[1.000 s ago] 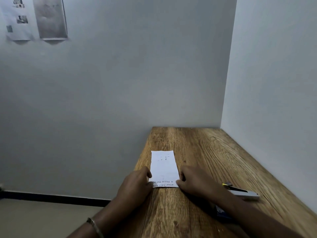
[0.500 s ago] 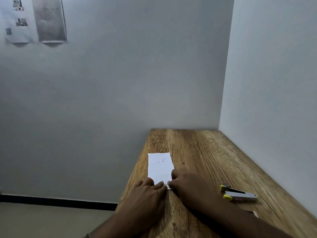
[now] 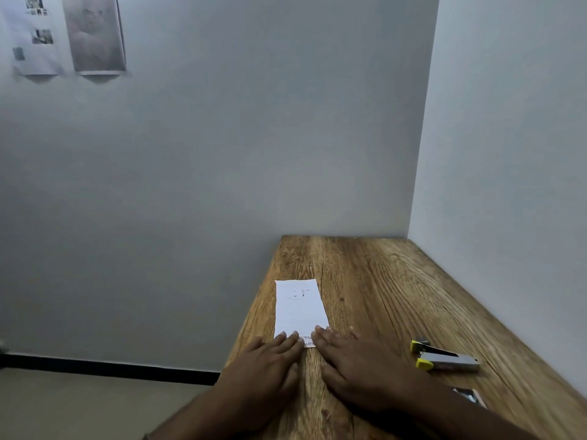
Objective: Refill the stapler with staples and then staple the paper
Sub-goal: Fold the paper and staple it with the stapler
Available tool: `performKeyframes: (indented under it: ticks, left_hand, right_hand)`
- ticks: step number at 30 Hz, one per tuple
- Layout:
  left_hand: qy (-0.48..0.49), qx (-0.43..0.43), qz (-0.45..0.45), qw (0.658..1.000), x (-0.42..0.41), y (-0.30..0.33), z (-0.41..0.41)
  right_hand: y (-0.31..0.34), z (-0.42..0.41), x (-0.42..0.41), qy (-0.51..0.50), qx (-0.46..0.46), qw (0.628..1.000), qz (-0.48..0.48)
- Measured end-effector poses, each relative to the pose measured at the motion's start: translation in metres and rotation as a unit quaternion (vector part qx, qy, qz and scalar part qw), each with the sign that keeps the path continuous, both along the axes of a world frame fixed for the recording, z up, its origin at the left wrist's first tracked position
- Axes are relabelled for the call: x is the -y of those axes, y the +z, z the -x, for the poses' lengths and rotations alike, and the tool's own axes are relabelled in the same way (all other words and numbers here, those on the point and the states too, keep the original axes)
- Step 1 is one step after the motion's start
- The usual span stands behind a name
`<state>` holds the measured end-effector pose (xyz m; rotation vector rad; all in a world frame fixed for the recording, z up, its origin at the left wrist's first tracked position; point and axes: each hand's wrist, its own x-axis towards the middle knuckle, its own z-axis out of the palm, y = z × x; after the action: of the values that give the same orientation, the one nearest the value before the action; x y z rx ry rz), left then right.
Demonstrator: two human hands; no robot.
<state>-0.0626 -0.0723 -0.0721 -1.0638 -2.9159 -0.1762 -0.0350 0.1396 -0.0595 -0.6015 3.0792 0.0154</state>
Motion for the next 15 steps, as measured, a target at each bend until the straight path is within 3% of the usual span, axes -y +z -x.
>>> performKeyframes:
  ticks: [15]
  left_hand:
    - [0.043, 0.007, -0.030, 0.999, 0.009, 0.003, -0.002]
  right_hand:
    - [0.006, -0.003, -0.014, -0.018, 0.016, 0.999, -0.030]
